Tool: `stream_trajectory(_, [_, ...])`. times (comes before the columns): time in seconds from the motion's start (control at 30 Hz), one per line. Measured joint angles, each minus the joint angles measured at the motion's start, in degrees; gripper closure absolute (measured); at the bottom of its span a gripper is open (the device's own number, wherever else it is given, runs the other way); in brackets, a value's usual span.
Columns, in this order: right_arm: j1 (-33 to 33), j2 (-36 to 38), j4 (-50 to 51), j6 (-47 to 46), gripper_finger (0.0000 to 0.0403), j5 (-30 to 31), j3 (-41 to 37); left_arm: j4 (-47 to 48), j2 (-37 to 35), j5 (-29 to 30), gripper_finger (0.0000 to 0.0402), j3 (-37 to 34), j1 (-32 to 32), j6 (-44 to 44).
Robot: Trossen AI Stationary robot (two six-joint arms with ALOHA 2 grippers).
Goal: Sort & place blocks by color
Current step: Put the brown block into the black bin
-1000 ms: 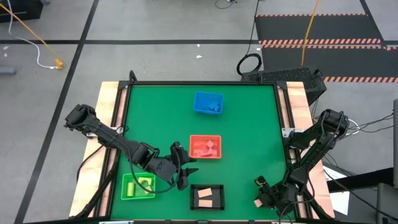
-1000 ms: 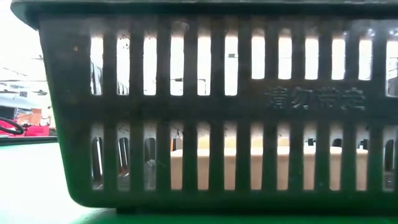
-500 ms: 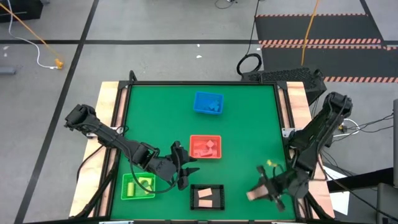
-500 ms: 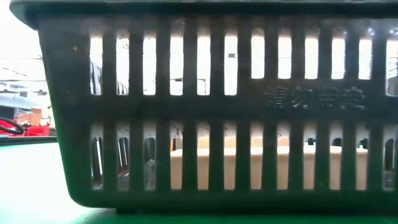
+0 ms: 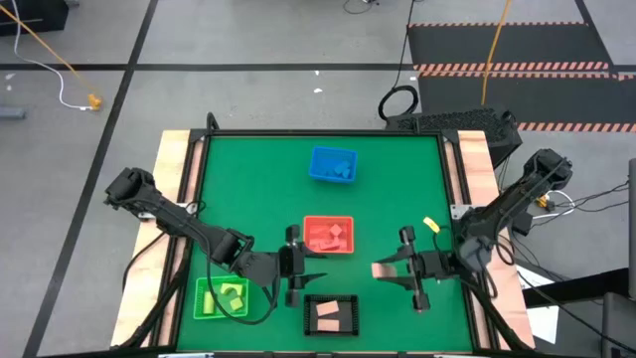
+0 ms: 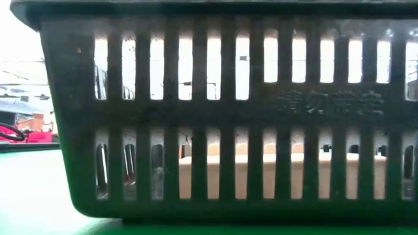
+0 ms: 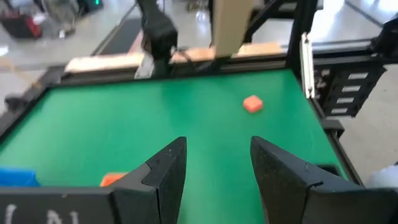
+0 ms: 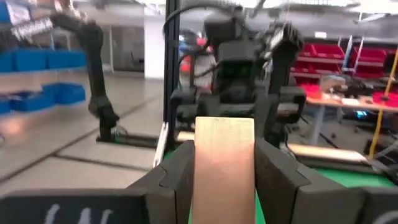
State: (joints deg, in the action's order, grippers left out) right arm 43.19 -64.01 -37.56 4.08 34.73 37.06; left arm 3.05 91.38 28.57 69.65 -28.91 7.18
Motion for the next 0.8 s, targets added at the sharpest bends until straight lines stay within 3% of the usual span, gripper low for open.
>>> stream_trajectory(0.13, [-5.7, -1.6, -6.5, 0.2, 0.0283, -12.5, 0.0, -6.3, 2.1, -2.0, 0.0222, 0.0, 0.3, -5.3])
stream_trajectory(0.23, [-9.3, -4.1, -12.0, 0.1, 0.0283, -20.5, 0.0, -13.0, 4.2, -4.0, 0.0222, 0.0, 1.3, -4.1])
stream_trajectory(0.4, [-13.8, -7.4, -15.9, 0.3, 0.0283, -23.2, 0.0, -17.7, 5.9, -4.0, 0.0222, 0.0, 2.8, 2.2])
stream_trajectory(0.8, [-19.5, -13.2, -27.4, 0.0, 0.0283, -34.3, 0.0, -17.5, 5.8, -3.9, 0.0221, 0.0, 2.6, -6.8])
